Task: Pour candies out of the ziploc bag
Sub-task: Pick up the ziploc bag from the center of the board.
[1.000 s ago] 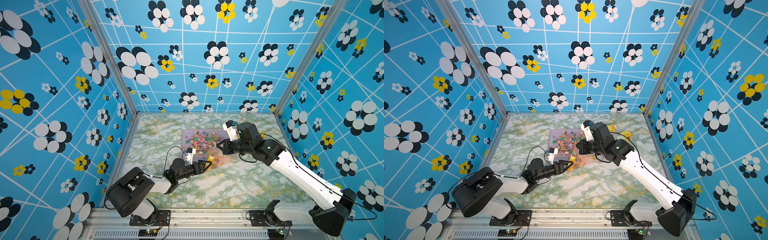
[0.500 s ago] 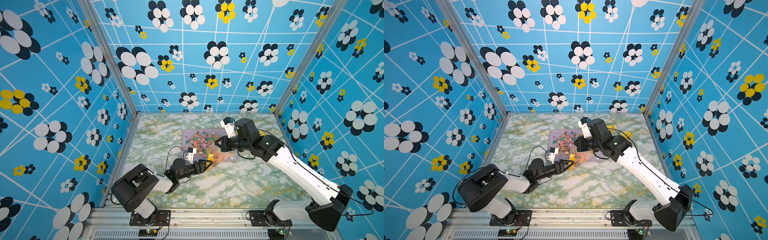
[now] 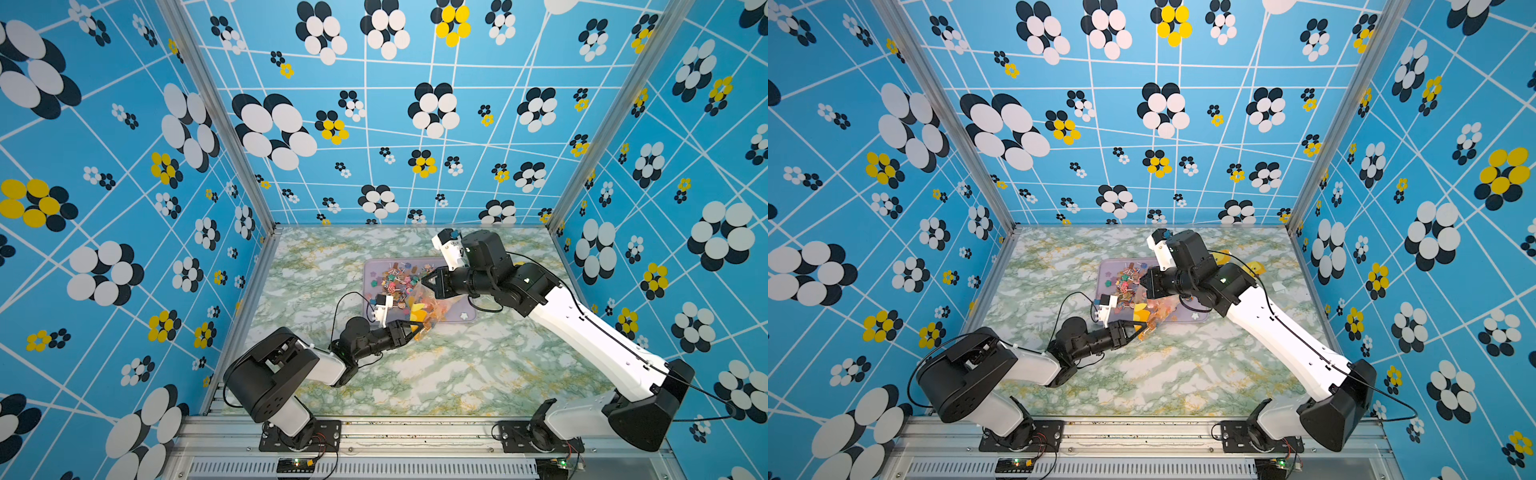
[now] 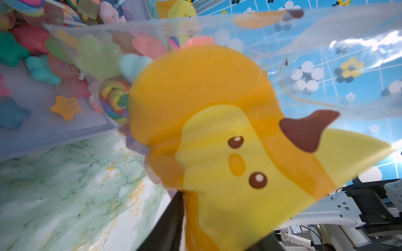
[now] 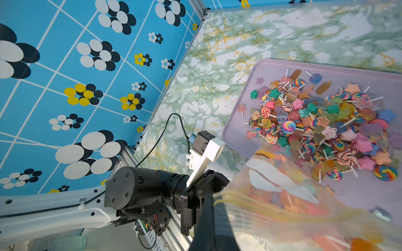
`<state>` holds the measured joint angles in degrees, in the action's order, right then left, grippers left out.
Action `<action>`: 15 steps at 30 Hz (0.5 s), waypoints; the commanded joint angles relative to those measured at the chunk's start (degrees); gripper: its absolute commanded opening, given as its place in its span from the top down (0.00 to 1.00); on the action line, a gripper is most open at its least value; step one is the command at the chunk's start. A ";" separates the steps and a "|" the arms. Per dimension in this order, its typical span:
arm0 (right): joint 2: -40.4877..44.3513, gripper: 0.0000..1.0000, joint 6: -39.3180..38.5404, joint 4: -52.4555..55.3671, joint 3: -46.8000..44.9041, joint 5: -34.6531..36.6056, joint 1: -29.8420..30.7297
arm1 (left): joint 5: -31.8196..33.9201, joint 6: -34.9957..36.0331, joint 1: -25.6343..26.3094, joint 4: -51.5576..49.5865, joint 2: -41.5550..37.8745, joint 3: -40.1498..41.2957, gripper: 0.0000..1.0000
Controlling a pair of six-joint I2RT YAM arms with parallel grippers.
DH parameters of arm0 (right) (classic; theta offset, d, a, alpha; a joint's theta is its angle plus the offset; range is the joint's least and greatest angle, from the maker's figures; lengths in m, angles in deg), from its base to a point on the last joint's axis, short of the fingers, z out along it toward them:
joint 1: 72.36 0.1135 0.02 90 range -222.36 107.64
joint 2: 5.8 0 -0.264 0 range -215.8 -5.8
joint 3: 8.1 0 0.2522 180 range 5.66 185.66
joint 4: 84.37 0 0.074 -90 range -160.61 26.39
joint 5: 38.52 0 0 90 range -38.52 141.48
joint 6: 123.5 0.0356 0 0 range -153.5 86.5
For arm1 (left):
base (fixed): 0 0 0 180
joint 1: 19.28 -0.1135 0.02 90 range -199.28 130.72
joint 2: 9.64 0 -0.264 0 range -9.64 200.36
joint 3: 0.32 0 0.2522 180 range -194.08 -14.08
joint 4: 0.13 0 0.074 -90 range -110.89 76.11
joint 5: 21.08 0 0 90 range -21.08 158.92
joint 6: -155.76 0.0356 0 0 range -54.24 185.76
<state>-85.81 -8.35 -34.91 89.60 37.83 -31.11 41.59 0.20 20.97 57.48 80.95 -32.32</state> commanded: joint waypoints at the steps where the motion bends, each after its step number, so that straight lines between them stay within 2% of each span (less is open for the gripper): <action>1: -0.13 1.00 -1.40 -2.91 3.04 -1.21 0.63 | -0.53 0.09 -0.33 3.24 0.65 -0.39 0.66; 8: -1.62 1.00 -2.36 -3.42 2.48 -0.30 0.67 | 0.52 0.98 -1.65 1.68 -0.37 -1.41 0.81; 15: -4.08 1.00 -3.49 -4.10 2.38 0.50 0.65 | 2.48 6.67 -2.52 -8.96 -5.60 -3.67 0.86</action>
<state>-89.31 -10.10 -35.70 89.93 37.89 -31.02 42.49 2.74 19.20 51.38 78.94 -33.54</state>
